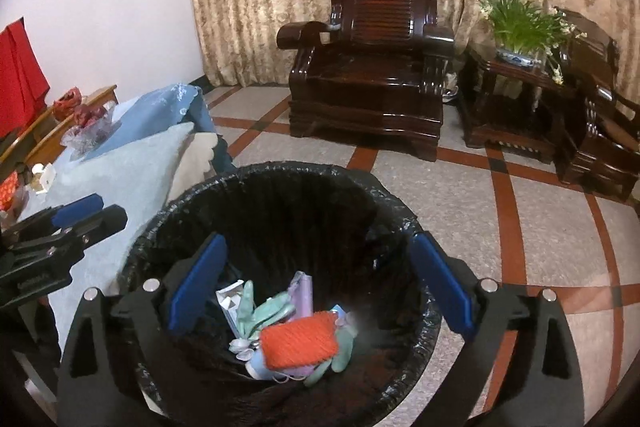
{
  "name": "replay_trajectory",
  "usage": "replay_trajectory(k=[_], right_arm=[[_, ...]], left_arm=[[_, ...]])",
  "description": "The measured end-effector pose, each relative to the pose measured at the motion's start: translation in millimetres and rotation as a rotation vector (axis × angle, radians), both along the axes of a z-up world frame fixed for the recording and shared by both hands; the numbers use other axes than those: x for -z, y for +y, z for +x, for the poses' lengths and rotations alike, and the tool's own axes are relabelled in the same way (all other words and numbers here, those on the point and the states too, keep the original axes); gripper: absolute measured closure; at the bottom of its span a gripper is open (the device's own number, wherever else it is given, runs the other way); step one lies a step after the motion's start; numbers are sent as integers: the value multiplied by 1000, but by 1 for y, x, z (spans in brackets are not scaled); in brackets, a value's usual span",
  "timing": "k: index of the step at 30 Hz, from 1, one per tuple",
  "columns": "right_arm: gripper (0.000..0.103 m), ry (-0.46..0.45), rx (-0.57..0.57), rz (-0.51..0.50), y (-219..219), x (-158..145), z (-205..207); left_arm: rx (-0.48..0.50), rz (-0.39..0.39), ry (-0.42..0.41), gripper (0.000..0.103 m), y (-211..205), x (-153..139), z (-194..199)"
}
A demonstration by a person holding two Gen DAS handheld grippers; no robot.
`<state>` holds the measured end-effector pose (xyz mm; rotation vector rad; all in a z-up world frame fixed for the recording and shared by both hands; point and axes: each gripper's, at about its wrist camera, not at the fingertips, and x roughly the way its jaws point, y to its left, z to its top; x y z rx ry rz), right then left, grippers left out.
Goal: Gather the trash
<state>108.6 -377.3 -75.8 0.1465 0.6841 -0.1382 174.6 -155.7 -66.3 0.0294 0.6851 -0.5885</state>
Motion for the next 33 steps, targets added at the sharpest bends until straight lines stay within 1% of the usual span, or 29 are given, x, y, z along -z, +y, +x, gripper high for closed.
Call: replay_trajectory(k=[1, 4, 10, 12, 21, 24, 33], right_arm=[[9, 0, -2, 8, 0, -2, -1], [9, -8, -13, 22, 4, -8, -6], [6, -30, -62, 35, 21, -23, -19], [6, -34, -81, 42, 28, -29, -23], [5, -60, -141, 50, 57, -54, -46], [5, -76, -159, 43, 66, -63, -54], [5, -110, -217, 23, 90, -89, -65]], left_arm=[[-5, 2, -2, 21, 1, -1, -2], [-17, 1, -7, 15, 12, -8, -8], [-52, 3, -3, 8, 37, -19, -26], [-86, 5, 6, 6, 45, -24, -32], [-165, 7, 5, 6, 76, -47, -66], [-187, 18, -14, 6, 85, -55, -75], [-206, 17, -53, 6, 95, -79, -94]])
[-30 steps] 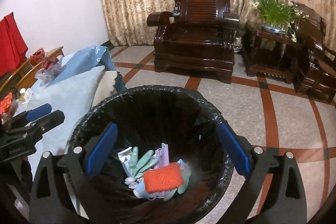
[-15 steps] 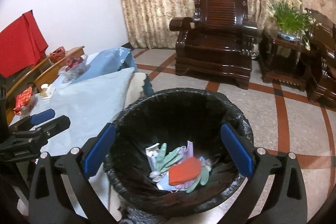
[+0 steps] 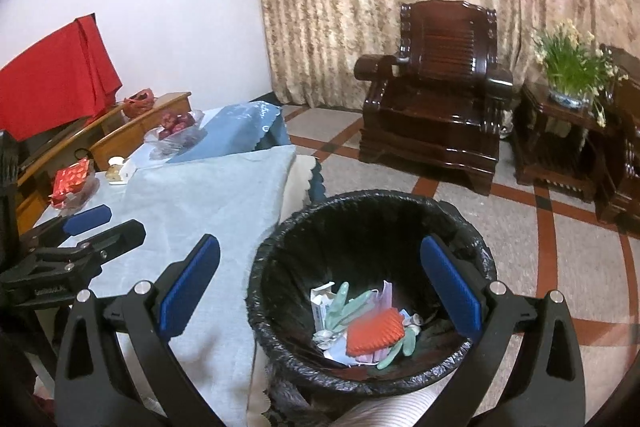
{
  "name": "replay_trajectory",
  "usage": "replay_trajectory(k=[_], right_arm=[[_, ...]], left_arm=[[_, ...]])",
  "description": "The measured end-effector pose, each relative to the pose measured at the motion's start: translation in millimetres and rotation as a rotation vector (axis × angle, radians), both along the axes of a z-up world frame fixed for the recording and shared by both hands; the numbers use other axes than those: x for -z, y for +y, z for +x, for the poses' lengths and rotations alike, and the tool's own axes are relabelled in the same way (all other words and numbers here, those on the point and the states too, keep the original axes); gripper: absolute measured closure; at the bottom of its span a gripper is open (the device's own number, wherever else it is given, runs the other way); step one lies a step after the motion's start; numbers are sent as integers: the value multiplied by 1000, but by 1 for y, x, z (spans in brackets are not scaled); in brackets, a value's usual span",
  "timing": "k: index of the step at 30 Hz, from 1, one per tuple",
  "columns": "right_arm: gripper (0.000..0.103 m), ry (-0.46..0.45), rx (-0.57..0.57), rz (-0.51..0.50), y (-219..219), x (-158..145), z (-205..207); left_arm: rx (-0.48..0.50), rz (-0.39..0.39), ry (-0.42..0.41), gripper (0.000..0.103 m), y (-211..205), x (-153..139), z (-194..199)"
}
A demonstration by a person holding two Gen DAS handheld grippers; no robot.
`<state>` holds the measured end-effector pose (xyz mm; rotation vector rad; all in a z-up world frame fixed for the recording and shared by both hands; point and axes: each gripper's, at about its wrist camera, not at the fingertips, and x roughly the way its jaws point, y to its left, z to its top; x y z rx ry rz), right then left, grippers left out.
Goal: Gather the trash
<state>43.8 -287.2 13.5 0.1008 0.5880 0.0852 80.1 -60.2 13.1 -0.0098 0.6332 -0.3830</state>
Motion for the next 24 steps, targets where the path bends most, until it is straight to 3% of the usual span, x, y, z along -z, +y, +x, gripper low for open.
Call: replay_trajectory(k=[24], right_arm=[[5, -52, -35, -19, 22, -29, -19]], left_arm=[[-38, 4, -119, 6, 13, -33, -35]])
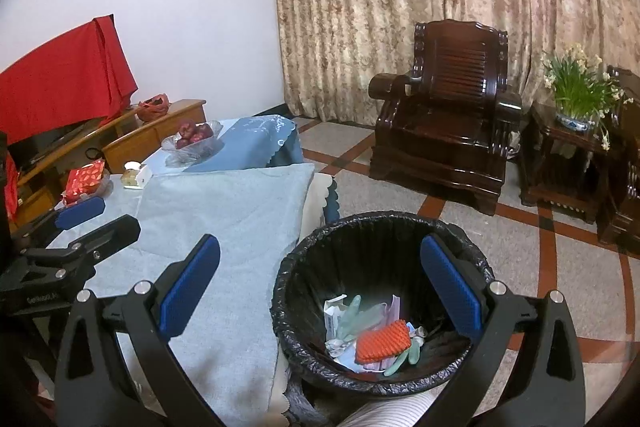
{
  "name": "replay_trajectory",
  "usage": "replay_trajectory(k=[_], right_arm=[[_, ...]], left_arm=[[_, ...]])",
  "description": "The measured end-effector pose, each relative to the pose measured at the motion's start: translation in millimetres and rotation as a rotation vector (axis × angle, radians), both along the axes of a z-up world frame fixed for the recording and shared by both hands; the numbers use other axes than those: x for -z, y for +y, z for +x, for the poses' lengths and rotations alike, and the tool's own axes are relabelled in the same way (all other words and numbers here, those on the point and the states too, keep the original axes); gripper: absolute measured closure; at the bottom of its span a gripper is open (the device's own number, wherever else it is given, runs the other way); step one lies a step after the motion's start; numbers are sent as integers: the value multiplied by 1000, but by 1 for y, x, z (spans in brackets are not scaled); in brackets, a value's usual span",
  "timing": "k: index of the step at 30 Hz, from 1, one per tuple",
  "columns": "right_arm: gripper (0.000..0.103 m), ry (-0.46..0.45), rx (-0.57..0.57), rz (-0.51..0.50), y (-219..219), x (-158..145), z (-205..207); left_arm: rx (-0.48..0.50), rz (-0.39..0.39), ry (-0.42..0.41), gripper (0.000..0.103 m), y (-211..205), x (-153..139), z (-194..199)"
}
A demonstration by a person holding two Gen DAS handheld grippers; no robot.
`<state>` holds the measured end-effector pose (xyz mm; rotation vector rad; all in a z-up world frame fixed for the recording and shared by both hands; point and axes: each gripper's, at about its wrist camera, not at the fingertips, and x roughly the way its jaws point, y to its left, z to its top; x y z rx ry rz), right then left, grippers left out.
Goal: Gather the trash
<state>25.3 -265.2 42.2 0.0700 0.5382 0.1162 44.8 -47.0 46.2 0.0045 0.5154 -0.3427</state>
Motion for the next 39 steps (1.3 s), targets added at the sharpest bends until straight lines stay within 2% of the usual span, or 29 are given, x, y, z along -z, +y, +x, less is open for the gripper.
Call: replay_trajectory(k=[39], right_arm=[[5, 6, -18, 5, 10, 0, 6]], left_arm=[[-21, 5, -8, 6, 8, 0, -2]])
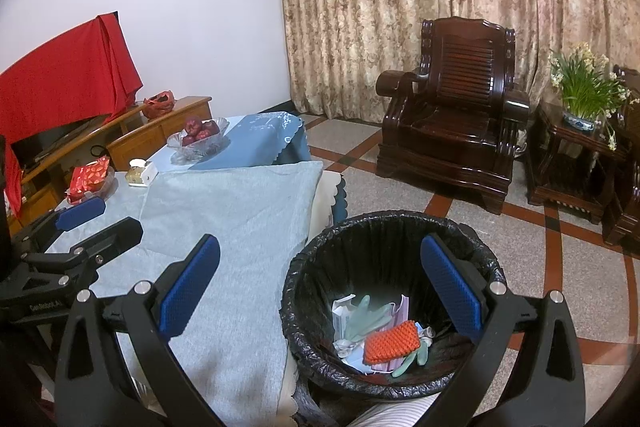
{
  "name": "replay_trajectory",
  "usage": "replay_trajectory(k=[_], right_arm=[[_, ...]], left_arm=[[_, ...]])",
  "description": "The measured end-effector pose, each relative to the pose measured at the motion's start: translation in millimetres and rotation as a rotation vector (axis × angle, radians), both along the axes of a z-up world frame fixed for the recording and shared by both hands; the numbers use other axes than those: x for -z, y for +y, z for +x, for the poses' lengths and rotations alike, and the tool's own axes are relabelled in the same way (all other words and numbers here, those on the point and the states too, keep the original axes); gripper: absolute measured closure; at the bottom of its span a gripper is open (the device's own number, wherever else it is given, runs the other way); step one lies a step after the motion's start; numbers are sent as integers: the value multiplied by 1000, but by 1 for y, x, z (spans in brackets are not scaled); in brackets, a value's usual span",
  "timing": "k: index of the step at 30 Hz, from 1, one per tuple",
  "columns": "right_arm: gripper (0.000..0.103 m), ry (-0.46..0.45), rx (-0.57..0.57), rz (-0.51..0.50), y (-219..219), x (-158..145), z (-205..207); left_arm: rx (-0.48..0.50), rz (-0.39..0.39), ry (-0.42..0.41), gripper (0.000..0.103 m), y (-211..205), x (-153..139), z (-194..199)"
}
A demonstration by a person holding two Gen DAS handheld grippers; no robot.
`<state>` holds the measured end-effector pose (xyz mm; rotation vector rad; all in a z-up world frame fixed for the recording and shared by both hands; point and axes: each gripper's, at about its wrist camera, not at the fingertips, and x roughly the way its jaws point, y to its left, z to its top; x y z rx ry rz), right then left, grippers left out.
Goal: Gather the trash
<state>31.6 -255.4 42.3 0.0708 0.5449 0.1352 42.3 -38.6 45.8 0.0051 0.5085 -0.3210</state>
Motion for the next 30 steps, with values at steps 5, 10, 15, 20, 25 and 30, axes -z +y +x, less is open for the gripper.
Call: replay_trajectory(k=[5, 10, 15, 20, 25, 30], right_arm=[[5, 0, 1, 0, 0, -1, 0], [5, 1, 1, 0, 1, 0, 0], [5, 1, 1, 0, 1, -1, 1], [5, 0, 1, 0, 1, -1, 0], [5, 2, 2, 0, 1, -1, 1], [5, 3, 1, -1, 2, 0, 1]], left_arm=[[0, 2, -1, 6, 1, 0, 1], [0, 2, 1, 6, 1, 0, 1], [0, 4, 0, 6, 1, 0, 1], [1, 2, 0, 6, 3, 1, 2], [1, 3, 3, 6, 3, 0, 2], [1, 2, 3, 6, 4, 1, 2]])
